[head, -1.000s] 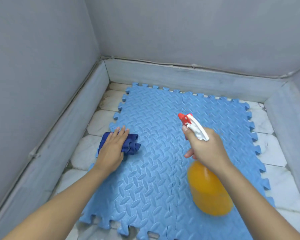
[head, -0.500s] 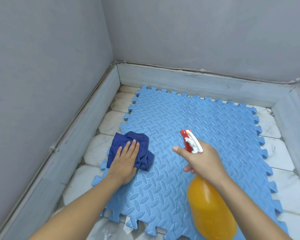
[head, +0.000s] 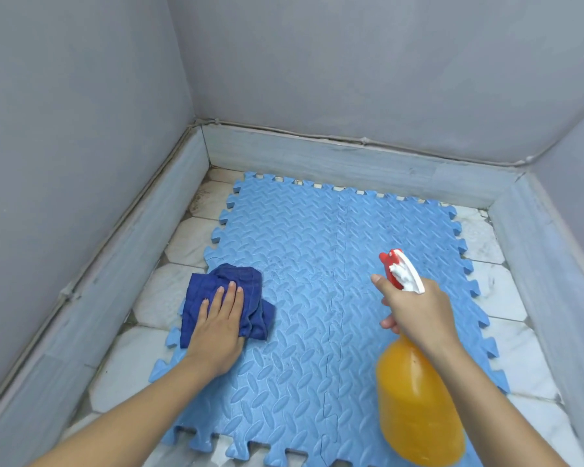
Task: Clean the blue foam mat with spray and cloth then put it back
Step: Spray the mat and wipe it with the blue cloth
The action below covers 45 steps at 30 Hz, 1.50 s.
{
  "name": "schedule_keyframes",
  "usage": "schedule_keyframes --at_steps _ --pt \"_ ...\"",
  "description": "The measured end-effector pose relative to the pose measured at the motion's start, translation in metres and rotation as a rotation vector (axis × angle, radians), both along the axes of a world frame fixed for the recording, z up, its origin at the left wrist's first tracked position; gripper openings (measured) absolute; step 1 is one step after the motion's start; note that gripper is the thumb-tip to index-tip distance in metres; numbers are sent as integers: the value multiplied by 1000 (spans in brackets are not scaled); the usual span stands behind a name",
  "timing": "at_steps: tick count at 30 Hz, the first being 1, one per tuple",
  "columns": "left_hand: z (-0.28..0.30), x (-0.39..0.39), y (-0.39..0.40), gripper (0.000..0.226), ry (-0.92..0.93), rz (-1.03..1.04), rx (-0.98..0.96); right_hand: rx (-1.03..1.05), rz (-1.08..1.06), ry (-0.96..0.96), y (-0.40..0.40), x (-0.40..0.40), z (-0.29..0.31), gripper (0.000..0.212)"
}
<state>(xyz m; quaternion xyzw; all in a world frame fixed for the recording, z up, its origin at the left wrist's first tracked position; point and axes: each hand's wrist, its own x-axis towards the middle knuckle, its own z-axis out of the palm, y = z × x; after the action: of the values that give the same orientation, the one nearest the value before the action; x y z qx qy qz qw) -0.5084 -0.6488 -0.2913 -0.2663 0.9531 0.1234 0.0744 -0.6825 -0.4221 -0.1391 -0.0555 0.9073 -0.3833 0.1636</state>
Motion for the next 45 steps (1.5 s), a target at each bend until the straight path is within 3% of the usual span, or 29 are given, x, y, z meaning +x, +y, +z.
schedule_keyframes --at_steps 6,12,18,26,29,33,38,45 --pt "-4 -4 -1 73 103 27 -6 -67 -75 87 8 -6 -3 41" --pt "16 -52 -16 67 112 216 171 -64 -75 98 4 -6 -10 41" --pt "7 -48 -19 72 -47 70 80 48 -36 103 -3 -10 -14 47" --pt "-1 -44 -23 74 -38 61 63 -134 -341 12 42 -48 -10 39" --pt "-4 -45 -21 75 -37 62 25 -98 -369 34 60 -58 -9 33" --pt "-7 -45 -21 74 -22 73 7 13 -354 67 75 -59 -14 34" --pt "-9 -45 -22 74 -18 71 4 1 -347 6 84 -57 -12 38" --pt "14 -41 -27 70 -52 -4 64 154 -32 -3 49 -4 -15 40"
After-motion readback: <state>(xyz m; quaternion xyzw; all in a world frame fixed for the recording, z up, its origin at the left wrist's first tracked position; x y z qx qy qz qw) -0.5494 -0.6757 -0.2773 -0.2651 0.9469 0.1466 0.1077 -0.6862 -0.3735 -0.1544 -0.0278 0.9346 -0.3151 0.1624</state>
